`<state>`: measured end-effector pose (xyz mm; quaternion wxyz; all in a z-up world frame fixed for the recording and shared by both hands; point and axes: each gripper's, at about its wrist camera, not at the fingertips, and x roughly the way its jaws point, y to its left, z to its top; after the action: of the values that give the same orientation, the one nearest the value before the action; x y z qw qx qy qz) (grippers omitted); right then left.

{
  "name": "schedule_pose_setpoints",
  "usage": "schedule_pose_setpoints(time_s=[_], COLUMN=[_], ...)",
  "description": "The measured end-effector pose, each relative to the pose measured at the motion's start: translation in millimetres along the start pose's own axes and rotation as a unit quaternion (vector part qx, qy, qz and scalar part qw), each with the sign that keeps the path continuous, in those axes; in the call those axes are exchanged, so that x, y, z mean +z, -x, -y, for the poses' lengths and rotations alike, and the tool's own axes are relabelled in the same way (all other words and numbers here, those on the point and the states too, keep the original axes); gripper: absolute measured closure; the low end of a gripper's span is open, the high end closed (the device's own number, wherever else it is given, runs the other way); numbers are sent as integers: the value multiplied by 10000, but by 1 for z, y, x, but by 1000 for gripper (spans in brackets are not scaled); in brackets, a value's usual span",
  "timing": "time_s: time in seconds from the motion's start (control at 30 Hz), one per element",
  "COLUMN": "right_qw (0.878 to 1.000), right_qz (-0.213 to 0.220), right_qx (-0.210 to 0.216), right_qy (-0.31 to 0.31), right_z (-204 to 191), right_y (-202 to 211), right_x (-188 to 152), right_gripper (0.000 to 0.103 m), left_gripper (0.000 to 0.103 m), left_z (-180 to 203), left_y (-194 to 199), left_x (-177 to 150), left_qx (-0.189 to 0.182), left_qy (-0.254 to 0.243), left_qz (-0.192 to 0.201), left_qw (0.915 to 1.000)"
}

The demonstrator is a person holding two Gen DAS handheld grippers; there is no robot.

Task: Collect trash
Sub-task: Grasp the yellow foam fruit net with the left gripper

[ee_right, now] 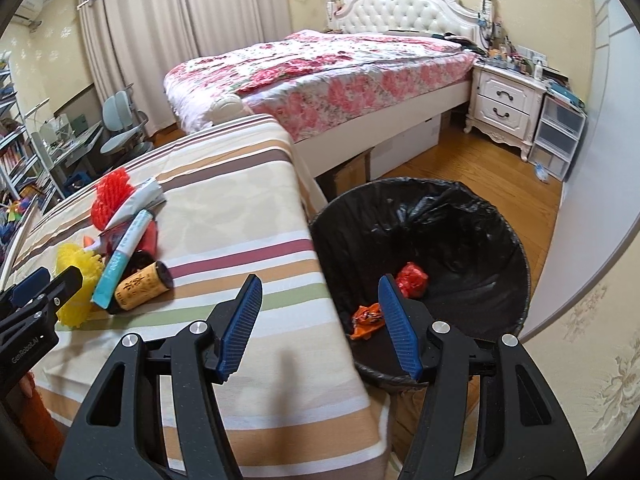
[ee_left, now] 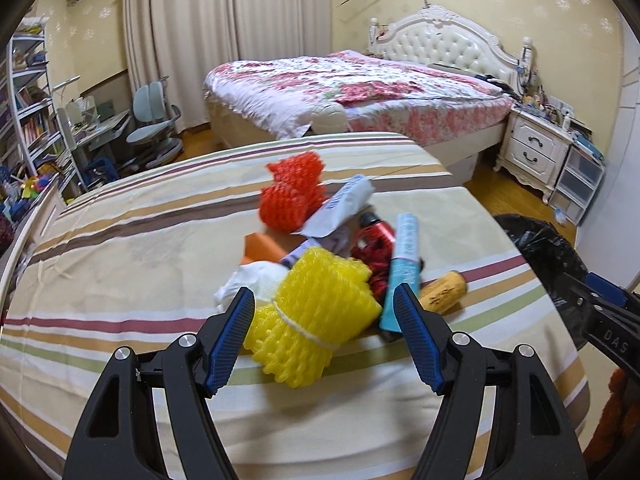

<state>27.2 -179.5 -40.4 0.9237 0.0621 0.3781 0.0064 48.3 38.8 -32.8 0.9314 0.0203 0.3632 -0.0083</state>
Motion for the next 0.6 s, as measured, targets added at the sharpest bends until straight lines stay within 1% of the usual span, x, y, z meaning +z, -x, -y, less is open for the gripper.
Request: schedule_pose_setpoints(time_s=[0.17,0.4,0.5,0.6], right_qw=[9999,9996,9995,9995], right_qz=[-65,-134,-161,-173], right_qx=[79,148,170,189], right_qy=[90,181,201,207], right_z=[-13,-24,-26,-29], right_y=[-3,-6,-7,-8], right_x=[-1,-2,-3,-4], right_gripper=[44,44,44,44], left_gripper=[37,40,42,43], left_z=[-5,-4,-5,-10], left_y=[-8,-12,-12,-14], left_x=[-3,-6,-10,-14], left_qx=[9,5,39,81], left_qy=[-25,-132,-201,-194], left_qz=[-84,-84,-25,-63], left_qw=[10000,9999,9998,9998])
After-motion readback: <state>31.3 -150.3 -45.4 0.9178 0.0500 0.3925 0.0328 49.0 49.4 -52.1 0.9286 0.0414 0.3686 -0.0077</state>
